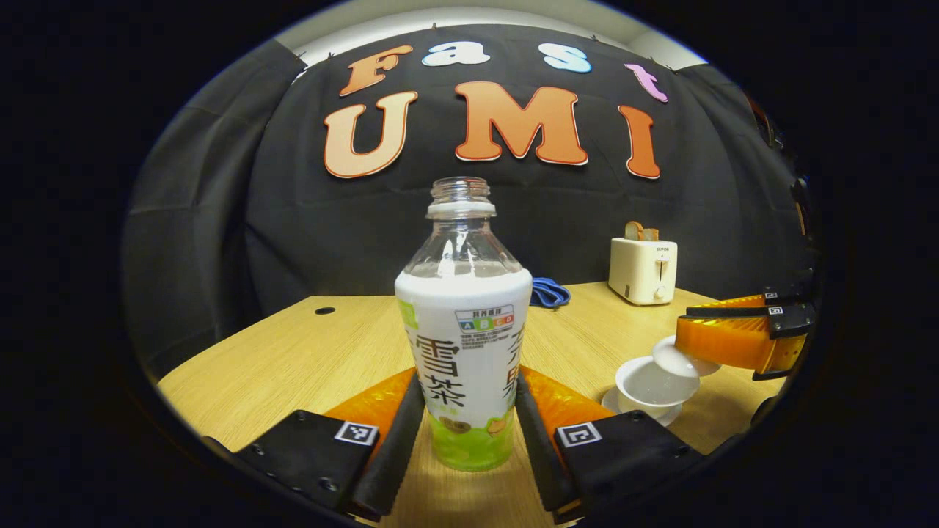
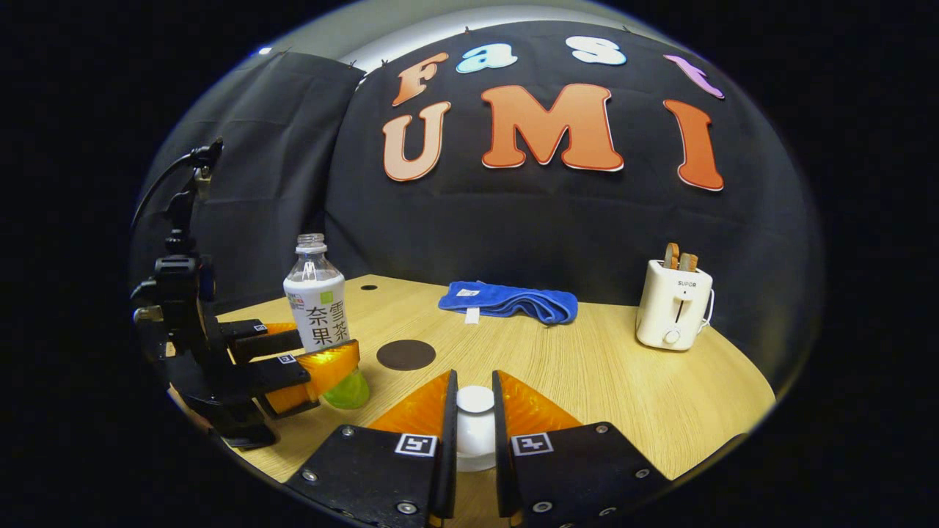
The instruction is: Open the teacup lid with one hand, grasp the water bottle and pour water into the teacup with the other hand; after pouring, place the water bottle on the coaster and then close the teacup lid.
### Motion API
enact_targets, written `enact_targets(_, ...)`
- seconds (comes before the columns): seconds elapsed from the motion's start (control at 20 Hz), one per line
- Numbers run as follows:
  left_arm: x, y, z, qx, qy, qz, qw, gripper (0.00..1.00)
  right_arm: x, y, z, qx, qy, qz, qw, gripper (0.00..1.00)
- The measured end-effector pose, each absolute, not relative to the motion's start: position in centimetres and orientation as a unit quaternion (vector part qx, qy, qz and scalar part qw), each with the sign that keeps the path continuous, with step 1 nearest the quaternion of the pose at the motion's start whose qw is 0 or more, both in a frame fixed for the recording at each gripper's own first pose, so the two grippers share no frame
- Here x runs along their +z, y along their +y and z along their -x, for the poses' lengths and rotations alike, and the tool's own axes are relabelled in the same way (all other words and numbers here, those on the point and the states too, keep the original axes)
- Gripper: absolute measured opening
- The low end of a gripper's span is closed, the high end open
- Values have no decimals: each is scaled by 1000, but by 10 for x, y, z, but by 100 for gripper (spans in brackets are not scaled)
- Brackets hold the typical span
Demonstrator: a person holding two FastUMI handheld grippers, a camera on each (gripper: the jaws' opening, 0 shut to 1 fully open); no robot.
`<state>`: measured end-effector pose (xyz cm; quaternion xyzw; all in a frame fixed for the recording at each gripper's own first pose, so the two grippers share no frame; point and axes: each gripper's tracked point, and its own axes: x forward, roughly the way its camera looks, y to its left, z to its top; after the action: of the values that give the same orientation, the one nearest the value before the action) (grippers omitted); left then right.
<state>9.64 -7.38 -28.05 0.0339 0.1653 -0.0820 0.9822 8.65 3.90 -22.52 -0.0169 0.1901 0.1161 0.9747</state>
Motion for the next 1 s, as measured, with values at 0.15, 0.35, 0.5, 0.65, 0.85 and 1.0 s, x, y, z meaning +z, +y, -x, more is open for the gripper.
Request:
enact_targets(0.15,-279,-77,-97,-83,162,-31,983,70,-221,31,-84,109,187,13,976,23)
enact_targets(0.35,-277,-74,-99,-80,163,-51,982,64,-211,13,-81,91,173,15,981,23)
enact_targets(0.5,-260,-67,-100,-70,148,-104,981,64,-204,-4,-76,76,166,9,983,23)
enact_targets(0.65,-254,-56,-108,-57,151,-195,967,65,-195,-19,-73,61,159,-4,985,23)
enact_targets(0.85,-247,-57,-112,-57,145,-277,948,65,-187,-36,-67,47,147,-9,988,23)
enact_targets(1.0,-246,-59,-112,-58,138,-349,925,65,-185,-44,-64,42,144,-11,989,23)
